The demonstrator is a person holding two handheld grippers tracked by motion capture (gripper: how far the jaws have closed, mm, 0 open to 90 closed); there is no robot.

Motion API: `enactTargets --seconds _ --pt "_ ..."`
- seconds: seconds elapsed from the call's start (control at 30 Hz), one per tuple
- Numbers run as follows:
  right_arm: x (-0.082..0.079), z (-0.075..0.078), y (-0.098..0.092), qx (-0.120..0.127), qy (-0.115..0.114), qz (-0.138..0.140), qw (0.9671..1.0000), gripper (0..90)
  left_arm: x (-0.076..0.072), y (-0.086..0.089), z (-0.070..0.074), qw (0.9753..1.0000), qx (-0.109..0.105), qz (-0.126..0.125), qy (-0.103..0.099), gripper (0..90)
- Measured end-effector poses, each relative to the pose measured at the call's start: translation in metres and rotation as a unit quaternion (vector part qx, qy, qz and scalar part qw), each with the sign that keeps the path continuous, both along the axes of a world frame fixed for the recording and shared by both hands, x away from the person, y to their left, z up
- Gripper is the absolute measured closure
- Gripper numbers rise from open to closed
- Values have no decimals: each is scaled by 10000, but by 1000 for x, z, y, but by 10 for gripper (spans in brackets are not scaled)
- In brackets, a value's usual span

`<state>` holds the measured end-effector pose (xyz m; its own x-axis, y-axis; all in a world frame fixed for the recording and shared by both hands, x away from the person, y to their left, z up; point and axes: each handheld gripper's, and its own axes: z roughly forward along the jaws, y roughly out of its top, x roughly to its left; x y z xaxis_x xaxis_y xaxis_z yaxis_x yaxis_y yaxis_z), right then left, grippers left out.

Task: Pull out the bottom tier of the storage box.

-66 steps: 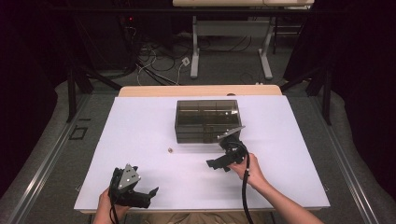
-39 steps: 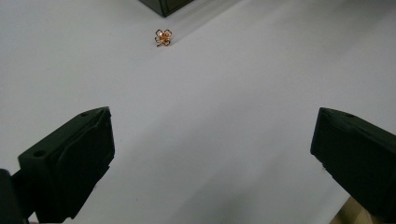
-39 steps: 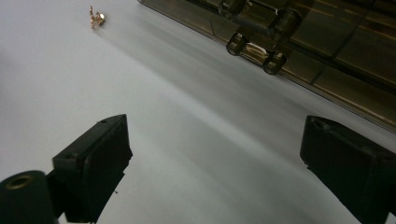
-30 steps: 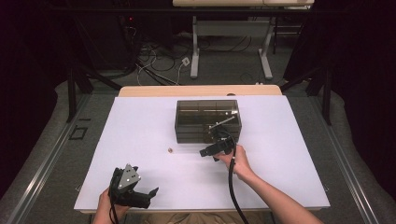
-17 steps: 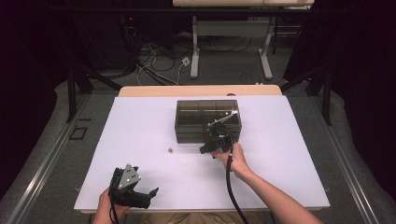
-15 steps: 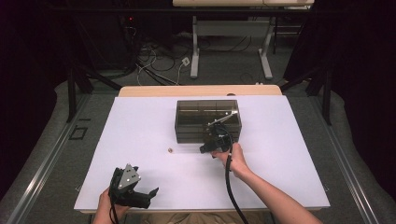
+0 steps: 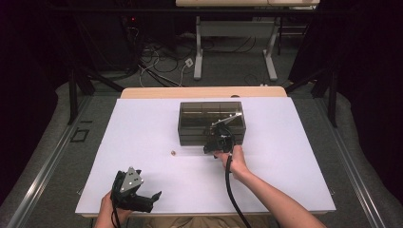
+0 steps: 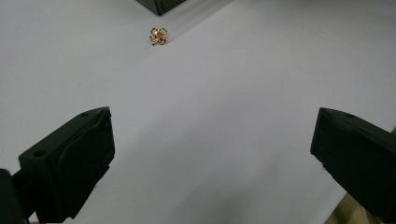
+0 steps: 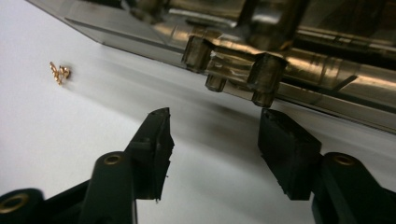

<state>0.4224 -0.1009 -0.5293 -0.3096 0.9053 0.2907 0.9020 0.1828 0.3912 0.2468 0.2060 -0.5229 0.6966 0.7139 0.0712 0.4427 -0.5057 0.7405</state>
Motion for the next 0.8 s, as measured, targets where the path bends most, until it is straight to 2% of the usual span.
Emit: enactTargets --seconds 0.07,0.1,0.17,0.33,0.4,0.5,0.6,0.7,0.73,0.8 --pt "1 -4 0 187 -151 -91 9997 455 0 0 0 10000 5 3 7 0" --pt "1 -4 0 184 -146 -114 9997 459 0 0 0 10000 13 3 6 0" --pt "1 -3 0 26 40 -205 9998 468 0 0 0 10000 3 -3 9 0" --pt "2 -5 1 176 22 -400 9990 506 0 0 0 10000 4 -4 4 0" --pt "2 -5 1 134 23 -480 9988 515 0 0 0 10000 8 -17 -2 0" --pt "2 -5 1 247 25 -557 9981 515 0 0 0 10000 9 0 3 0" --pt "2 -5 1 219 78 -634 9977 516 0 0 0 10000 1 -9 2 0" --pt "2 -4 1 239 58 -779 9967 518 0 0 0 10000 16 -15 -2 0" --pt "2 -5 1 251 -26 -896 9957 520 0 0 0 10000 11 -4 1 0" --pt "2 -6 1 298 -45 -921 9953 526 0 0 0 10000 6 -8 6 0"
